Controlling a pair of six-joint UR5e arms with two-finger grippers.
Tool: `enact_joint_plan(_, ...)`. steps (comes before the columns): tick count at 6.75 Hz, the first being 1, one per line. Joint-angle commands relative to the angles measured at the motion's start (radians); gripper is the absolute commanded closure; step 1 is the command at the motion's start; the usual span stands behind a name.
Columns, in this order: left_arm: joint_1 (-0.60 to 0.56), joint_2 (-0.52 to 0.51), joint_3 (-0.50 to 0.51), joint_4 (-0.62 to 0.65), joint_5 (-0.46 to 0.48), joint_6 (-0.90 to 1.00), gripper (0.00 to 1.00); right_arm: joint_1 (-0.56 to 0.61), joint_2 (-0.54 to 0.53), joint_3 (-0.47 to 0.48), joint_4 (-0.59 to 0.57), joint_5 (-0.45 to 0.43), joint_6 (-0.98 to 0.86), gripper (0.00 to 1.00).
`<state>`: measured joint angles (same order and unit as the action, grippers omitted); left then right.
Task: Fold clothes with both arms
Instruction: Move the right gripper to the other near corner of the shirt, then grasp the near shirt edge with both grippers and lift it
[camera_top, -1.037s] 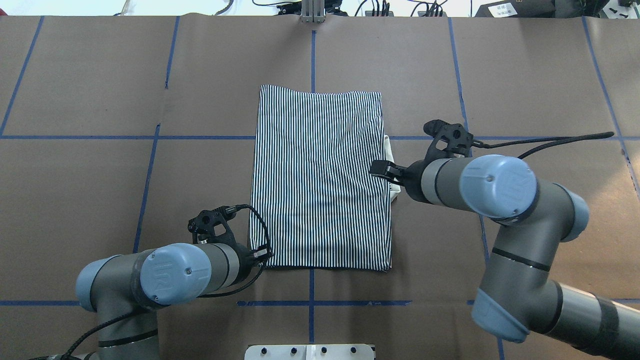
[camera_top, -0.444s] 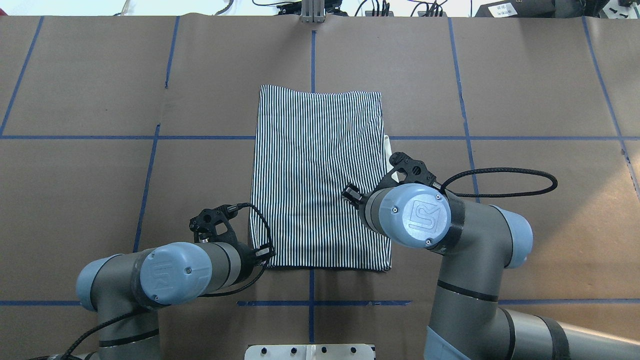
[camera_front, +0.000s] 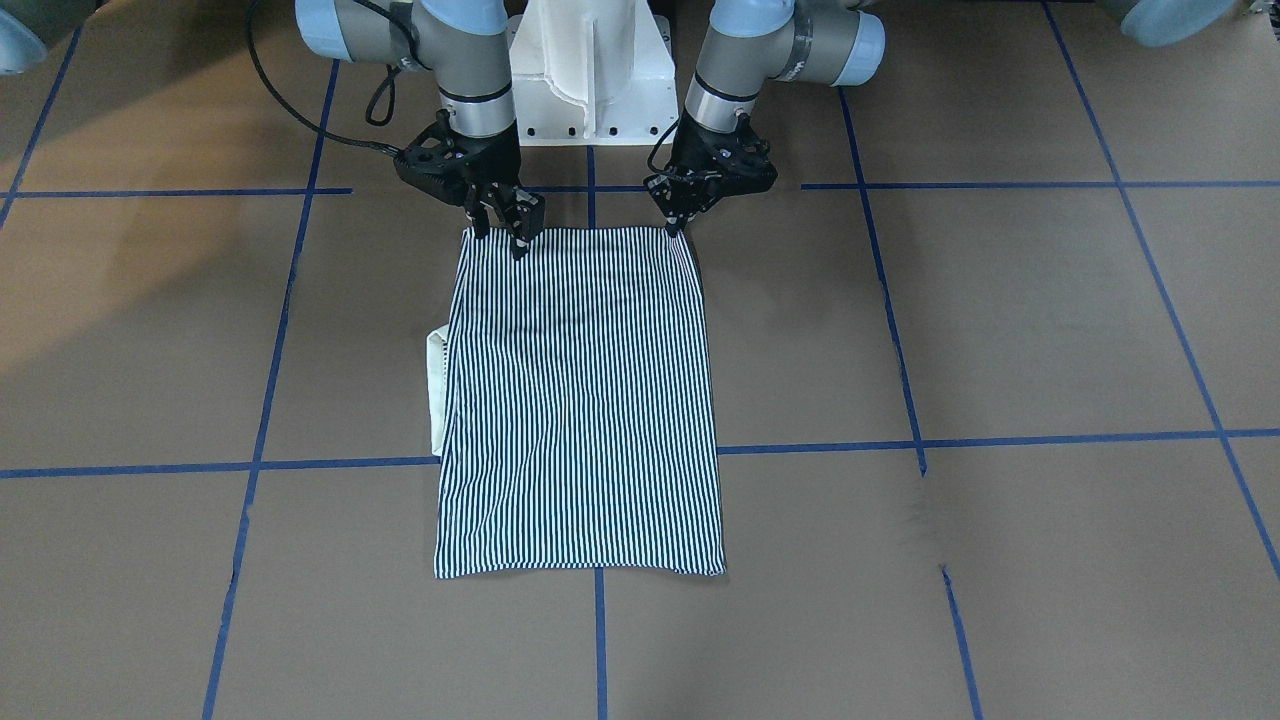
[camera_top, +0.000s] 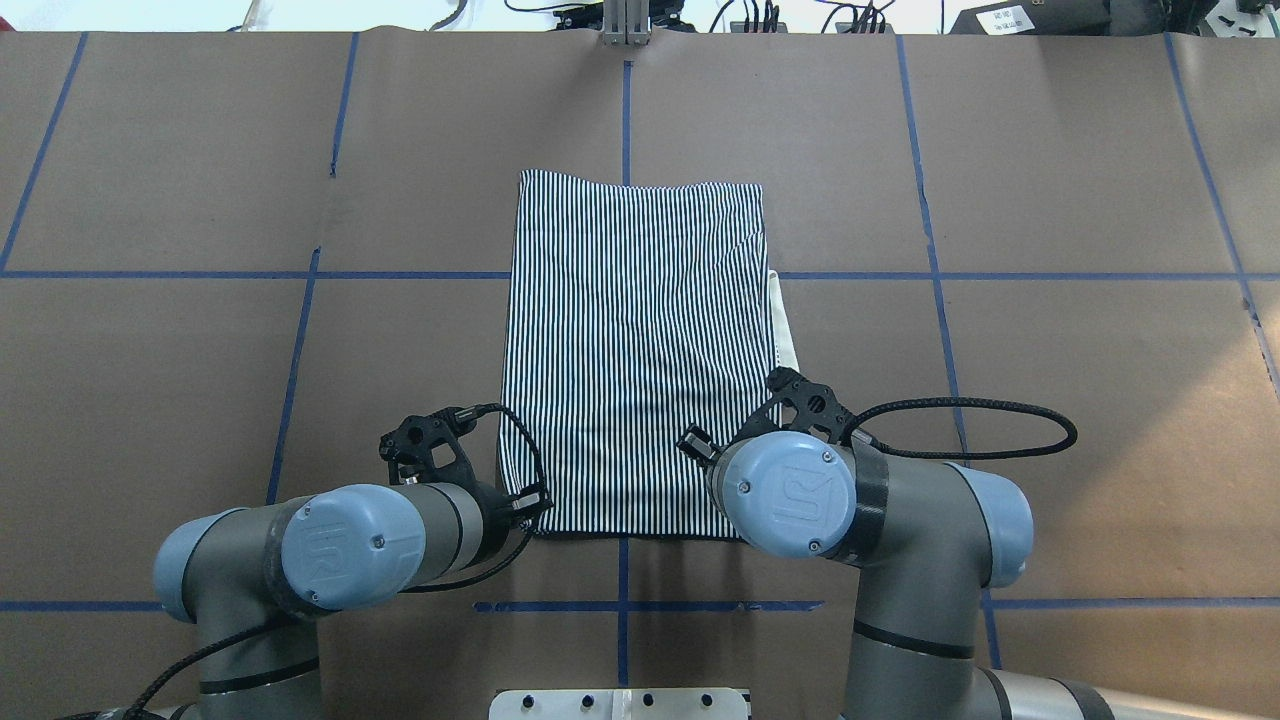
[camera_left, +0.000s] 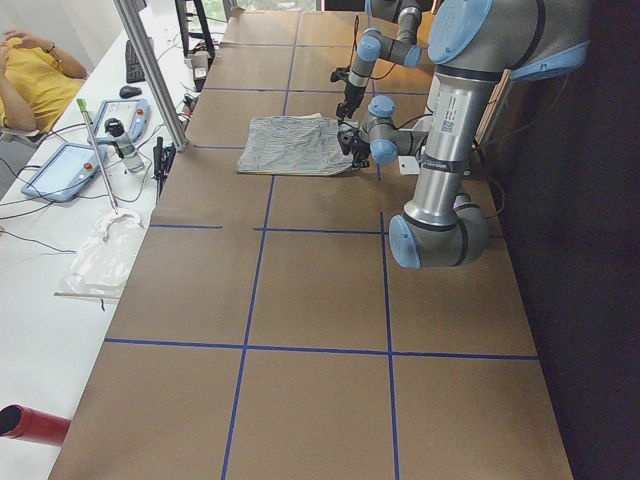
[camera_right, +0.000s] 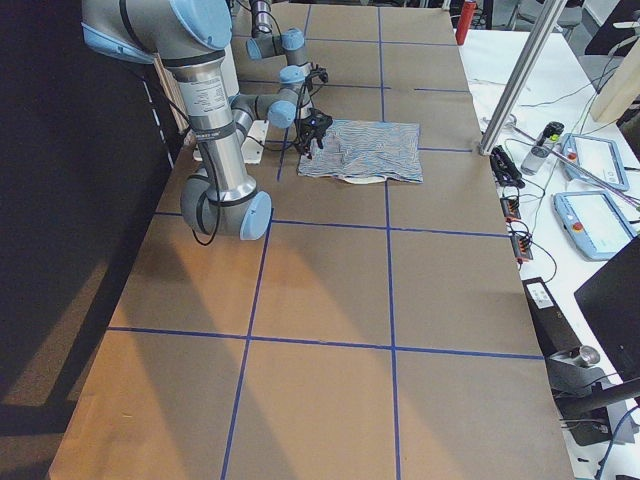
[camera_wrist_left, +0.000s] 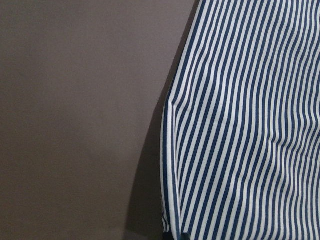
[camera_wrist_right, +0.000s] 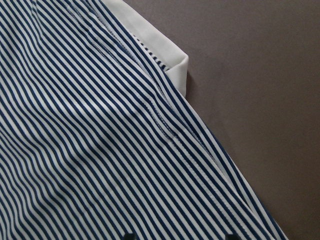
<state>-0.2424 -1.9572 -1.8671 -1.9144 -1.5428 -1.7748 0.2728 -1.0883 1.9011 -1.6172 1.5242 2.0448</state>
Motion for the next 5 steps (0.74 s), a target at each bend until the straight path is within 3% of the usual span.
enact_joint_plan(1, 0.000, 0.000, -0.001, 0.000, 0.004, 0.000, 1.00, -0.015, 0.007, -0.045, -0.015, -0.018, 0.015, 0.36)
enact_joint_plan(5, 0.000, 0.000, -0.001, 0.000, 0.004, 0.000, 1.00, -0.029, 0.022, -0.085, -0.015, -0.022, 0.017, 0.40)
